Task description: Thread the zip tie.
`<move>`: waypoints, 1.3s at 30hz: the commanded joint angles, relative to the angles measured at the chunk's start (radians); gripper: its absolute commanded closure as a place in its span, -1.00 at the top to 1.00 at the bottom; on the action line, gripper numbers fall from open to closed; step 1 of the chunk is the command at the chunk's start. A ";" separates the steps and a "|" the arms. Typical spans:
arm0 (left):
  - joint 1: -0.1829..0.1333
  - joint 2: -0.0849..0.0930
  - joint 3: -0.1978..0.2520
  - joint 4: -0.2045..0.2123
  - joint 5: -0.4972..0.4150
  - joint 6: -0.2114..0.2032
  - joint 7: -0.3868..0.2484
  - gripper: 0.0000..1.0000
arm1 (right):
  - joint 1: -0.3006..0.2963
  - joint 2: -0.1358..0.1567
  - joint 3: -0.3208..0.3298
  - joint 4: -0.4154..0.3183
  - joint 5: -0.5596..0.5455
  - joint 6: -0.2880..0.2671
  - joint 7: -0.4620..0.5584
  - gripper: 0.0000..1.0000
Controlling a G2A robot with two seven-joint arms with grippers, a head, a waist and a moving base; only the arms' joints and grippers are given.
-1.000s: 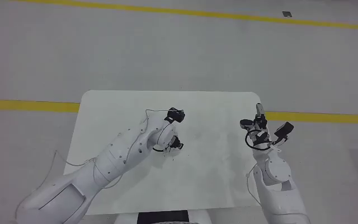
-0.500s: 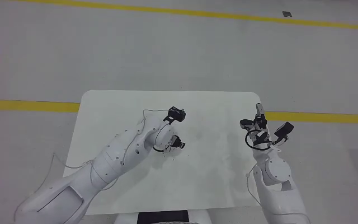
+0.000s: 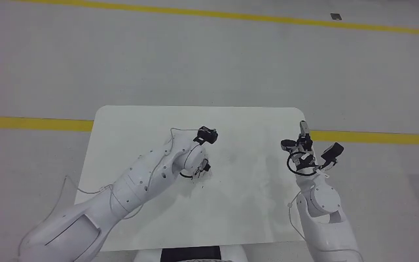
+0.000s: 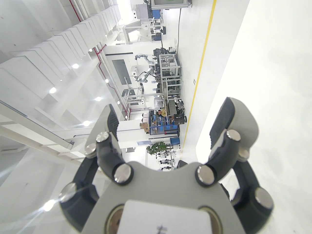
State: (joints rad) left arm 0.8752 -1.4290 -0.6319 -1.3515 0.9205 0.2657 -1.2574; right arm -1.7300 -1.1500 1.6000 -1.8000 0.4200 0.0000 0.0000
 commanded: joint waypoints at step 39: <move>-0.141 -0.115 0.148 0.313 -0.107 0.004 0.011 -0.60 | 0.000 0.000 0.000 0.000 0.000 0.000 0.000 1.00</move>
State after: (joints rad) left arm 0.7348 -1.5427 -0.4828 -1.0403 0.8181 0.2726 -1.2494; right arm -1.7300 -1.1500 1.6000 -1.8000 0.4200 0.0000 0.0000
